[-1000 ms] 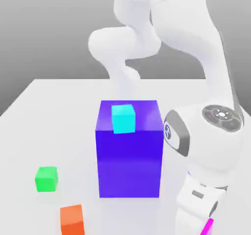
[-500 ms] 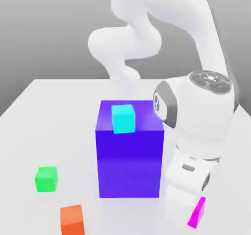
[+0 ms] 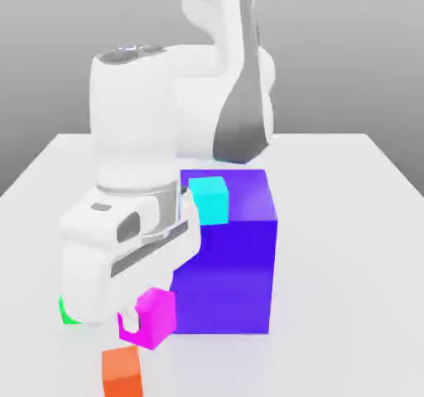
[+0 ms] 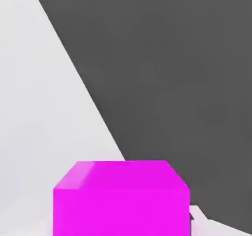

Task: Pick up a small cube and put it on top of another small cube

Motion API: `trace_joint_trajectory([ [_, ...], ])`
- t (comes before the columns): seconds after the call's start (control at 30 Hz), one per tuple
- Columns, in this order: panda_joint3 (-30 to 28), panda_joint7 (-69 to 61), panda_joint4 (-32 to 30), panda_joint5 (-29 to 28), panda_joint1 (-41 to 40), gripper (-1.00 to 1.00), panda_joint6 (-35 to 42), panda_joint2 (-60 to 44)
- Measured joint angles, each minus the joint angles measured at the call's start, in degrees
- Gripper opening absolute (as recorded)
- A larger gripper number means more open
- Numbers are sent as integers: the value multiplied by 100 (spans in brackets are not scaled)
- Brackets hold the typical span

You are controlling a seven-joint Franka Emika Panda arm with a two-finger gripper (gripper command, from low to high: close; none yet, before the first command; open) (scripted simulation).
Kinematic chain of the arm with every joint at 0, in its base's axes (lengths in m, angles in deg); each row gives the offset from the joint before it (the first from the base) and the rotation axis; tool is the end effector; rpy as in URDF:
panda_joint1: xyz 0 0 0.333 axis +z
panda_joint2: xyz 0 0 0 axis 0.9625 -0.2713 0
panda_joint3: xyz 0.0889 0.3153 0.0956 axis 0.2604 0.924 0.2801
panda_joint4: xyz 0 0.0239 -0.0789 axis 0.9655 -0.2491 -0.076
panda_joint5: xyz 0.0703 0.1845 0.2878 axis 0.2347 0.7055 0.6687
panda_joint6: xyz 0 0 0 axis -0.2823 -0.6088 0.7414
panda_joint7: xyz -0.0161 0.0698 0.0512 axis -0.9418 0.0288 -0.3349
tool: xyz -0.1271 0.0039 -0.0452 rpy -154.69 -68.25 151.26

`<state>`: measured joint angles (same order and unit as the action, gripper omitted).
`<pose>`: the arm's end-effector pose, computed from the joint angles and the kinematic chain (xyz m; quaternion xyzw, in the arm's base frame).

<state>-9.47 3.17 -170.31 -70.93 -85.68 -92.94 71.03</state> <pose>0.4425 -0.1349 0.3130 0.9869 0.1283 0.0973 0.0132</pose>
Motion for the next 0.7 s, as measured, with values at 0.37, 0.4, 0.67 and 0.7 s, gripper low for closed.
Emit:
trace_joint_trajectory([
  [0.37, -537, -636, -1110, -907, -1256, -100, 408, 480],
  [0.4, -531, -676, -1112, -875, -1251, -100, 301, 367],
  [0.67, -394, -1021, -1079, -415, -1295, 100, -549, -554],
  [0.7, -394, -1021, -1079, -415, -1295, 100, -549, -554],
])
